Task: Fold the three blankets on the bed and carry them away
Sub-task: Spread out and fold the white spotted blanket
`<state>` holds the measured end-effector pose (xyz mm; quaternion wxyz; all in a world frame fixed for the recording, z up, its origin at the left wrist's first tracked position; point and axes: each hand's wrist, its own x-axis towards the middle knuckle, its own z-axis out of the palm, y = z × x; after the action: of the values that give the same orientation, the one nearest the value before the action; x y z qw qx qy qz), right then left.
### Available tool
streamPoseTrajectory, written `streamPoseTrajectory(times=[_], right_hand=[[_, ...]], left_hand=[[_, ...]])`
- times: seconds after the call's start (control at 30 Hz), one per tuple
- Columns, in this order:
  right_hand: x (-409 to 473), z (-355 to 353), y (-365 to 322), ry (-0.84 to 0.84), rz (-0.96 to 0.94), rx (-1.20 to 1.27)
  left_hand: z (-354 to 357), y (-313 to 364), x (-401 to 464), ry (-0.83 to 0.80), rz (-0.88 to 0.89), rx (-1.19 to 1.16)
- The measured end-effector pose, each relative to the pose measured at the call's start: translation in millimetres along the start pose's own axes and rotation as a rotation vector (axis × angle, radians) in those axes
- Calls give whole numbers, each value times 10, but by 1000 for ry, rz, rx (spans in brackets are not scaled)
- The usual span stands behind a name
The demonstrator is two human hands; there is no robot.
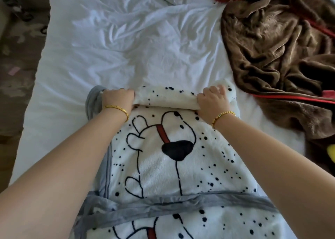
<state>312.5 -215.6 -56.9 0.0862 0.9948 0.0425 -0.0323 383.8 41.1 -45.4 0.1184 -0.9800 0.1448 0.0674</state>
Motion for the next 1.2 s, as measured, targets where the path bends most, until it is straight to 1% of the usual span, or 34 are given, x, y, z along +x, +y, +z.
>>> streamPoseTrajectory(times=[0.1, 0.13, 0.2, 0.27, 0.33, 0.4, 0.5, 0.53, 0.6, 0.63, 0.7, 0.77, 0.8, 0.83, 0.87, 0.9, 0.93, 0.97, 1.0, 1.03, 1.07, 1.2], right_hand=[[-367, -223, 25, 139, -119, -112], [-485, -308, 17, 198, -170, -154], [-692, -486, 17, 309, -236, -176], [-929, -612, 26, 334, -255, -149], [-1193, -707, 13, 319, -243, -133], [-1535, -791, -57, 238, -193, -90], [-2129, -759, -199, 14, -92, 172], [-2344, -730, -239, -27, -79, 241], [-2738, -693, -302, -27, -82, 292], [-2912, -703, -327, 25, -80, 288], [-3260, -745, -376, 196, -93, 247], [-3609, -799, -444, 326, -111, 230], [-3773, -793, -473, 347, -140, 210], [-3924, -750, -504, 335, -172, 185], [-4069, -677, -539, 292, -214, 160], [-4200, -596, -576, 201, -263, 148], [-4311, -506, -612, 66, -310, 143], [-4399, -420, -655, -94, -338, 140], [-4479, -319, -697, -245, -346, 151], [-4555, -243, -746, -313, -358, 174], [-4623, -203, -793, -326, -371, 190], [-4906, -87, -914, -300, -398, 241]], left_hand=[[-203, -42, -286, 129, 56, 60], [-271, -38, -384, 140, 105, 87], [-416, -10, -625, 93, 201, 136], [-544, 13, -928, 55, 215, 174], [-628, 38, -1281, 87, 193, 204], [-638, 75, -1682, 135, 142, 204], [-552, 207, -2328, 154, 53, 86], [-518, 265, -2551, 150, 39, 41], [-473, 367, -2950, 165, 27, -25], [-481, 396, -3117, 203, 28, -60], [-551, 402, -3451, 339, 63, -140], [-609, 377, -3802, 507, 144, -183], [-609, 369, -3971, 524, 203, -182], [-559, 384, -4140, 473, 276, -170], [-462, 416, -4298, 349, 343, -145], [-362, 462, -4435, 150, 385, -82], [-259, 508, -4553, -61, 396, 18], [-146, 544, -4654, -236, 398, 84], [-49, 579, -4731, -359, 398, 102], [20, 617, -4787, -434, 393, 93], [61, 662, -4829, -476, 378, 85], [148, 800, -4951, -593, 372, 152]])
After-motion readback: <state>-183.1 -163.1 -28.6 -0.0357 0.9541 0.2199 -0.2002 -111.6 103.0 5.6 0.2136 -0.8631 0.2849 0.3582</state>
